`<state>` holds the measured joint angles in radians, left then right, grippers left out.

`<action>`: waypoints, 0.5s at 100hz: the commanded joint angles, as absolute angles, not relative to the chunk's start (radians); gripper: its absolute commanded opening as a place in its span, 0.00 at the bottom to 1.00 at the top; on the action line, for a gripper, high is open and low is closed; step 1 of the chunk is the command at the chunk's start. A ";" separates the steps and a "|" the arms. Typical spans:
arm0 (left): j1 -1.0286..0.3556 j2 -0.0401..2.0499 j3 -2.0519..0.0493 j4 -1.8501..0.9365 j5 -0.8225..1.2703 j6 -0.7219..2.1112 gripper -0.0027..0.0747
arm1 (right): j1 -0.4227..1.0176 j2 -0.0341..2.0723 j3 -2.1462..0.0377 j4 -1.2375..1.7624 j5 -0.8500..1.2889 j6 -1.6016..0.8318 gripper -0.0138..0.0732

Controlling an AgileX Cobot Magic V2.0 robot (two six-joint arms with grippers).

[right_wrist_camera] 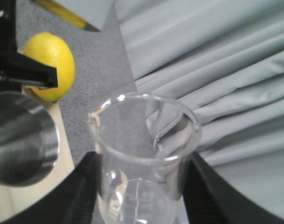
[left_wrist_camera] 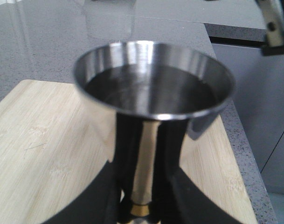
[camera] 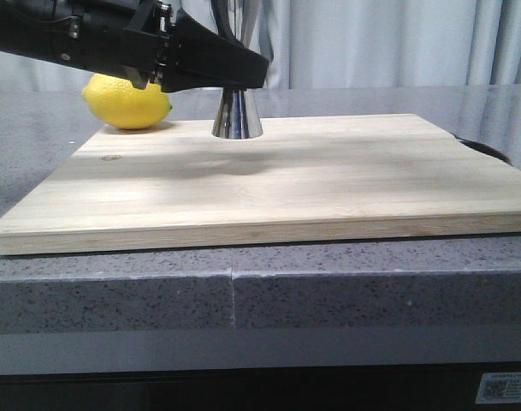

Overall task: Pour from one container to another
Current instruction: 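Carry the emptied beaker back and lower it onto the board with the right gripper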

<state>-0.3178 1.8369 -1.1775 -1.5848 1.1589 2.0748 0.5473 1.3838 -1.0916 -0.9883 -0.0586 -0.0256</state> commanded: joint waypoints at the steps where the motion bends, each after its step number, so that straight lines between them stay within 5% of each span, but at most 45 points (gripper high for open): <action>1: -0.328 1.779 -1.207 -1.658 1.253 2.069 0.01 | 0.548 1.354 -1.130 -0.795 -0.081 -0.024 0.20; 50: -0.328 1.779 -1.207 -1.658 1.253 2.069 0.01 | 0.373 1.354 -1.119 -0.356 -0.081 -0.024 0.20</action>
<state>-0.3178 1.8369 -1.1775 -1.5848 1.1589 2.0748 0.4141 1.3838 -1.0916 -0.4018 -0.0174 -0.0238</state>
